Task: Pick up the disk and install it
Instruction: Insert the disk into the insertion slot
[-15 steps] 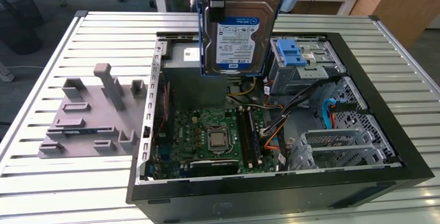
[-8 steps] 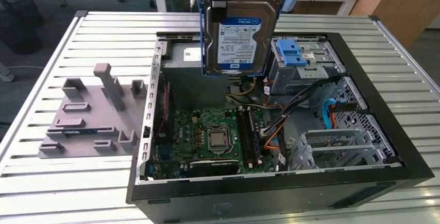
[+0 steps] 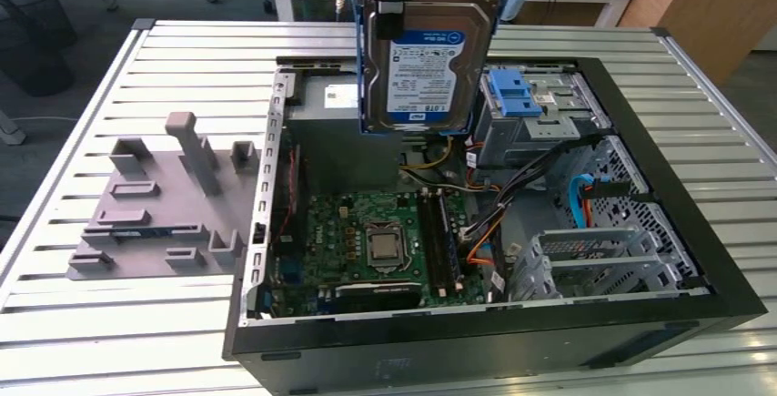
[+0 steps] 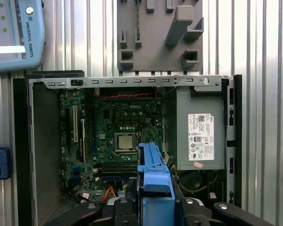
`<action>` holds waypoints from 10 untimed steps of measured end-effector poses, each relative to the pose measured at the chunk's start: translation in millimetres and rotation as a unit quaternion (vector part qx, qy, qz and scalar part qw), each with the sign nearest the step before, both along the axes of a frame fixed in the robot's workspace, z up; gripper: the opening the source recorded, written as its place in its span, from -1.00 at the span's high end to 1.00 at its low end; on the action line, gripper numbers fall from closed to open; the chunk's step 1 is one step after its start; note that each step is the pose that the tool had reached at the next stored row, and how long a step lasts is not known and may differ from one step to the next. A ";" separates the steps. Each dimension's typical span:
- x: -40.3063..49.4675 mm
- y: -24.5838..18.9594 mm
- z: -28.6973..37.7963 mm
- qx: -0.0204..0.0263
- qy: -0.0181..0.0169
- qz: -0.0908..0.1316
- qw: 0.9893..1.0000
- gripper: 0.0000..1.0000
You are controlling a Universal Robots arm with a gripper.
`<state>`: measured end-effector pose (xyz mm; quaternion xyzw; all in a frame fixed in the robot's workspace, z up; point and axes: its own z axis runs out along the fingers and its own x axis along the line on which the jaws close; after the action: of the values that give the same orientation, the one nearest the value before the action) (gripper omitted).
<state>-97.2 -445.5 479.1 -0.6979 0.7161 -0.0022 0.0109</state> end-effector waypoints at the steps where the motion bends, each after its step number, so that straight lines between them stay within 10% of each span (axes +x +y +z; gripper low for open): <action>1: 0.0 -0.3 0.0 0.000 0.000 0.000 1.000 0.27; 10: 0.1 -13.3 -1.0 0.000 0.000 0.000 1.000 0.27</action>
<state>-97.1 -458.8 478.1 -0.6979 0.7161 -0.0022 0.0109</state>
